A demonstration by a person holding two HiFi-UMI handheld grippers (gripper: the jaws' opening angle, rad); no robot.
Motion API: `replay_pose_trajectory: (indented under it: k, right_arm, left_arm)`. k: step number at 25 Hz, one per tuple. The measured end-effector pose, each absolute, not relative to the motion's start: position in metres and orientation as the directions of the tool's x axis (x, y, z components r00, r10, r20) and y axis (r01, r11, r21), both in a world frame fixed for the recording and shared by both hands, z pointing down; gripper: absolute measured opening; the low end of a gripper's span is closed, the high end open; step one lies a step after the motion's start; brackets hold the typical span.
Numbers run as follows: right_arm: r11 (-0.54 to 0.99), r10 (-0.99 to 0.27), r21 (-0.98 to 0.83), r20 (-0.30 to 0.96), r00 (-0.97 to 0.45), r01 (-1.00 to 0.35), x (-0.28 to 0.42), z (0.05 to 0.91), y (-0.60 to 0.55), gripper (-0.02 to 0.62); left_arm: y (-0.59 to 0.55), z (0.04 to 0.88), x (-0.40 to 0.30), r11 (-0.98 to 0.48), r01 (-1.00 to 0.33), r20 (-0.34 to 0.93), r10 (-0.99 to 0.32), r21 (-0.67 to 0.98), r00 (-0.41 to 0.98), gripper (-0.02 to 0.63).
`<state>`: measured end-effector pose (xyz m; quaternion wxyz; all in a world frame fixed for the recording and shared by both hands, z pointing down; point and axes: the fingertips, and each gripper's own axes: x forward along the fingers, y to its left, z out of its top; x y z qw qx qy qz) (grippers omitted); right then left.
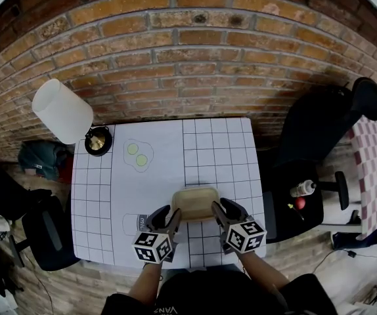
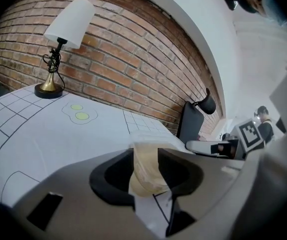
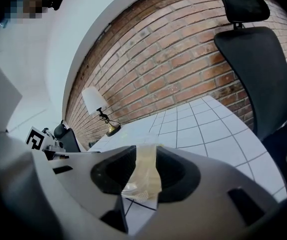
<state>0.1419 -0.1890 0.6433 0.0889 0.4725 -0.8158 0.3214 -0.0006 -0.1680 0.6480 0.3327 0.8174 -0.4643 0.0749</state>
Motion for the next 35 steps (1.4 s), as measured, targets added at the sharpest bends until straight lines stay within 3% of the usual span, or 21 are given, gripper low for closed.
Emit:
replay_pose_trajectory:
  k: [35]
  right_arm:
    - [0.408,-0.808,-0.423,0.245,-0.535,-0.809,0.116,0.553,-0.191,0.063]
  left_arm:
    - [-0.169,0.559,-0.042,-0.408,-0.797,0.227,-0.809,0.445,0.541,0.092]
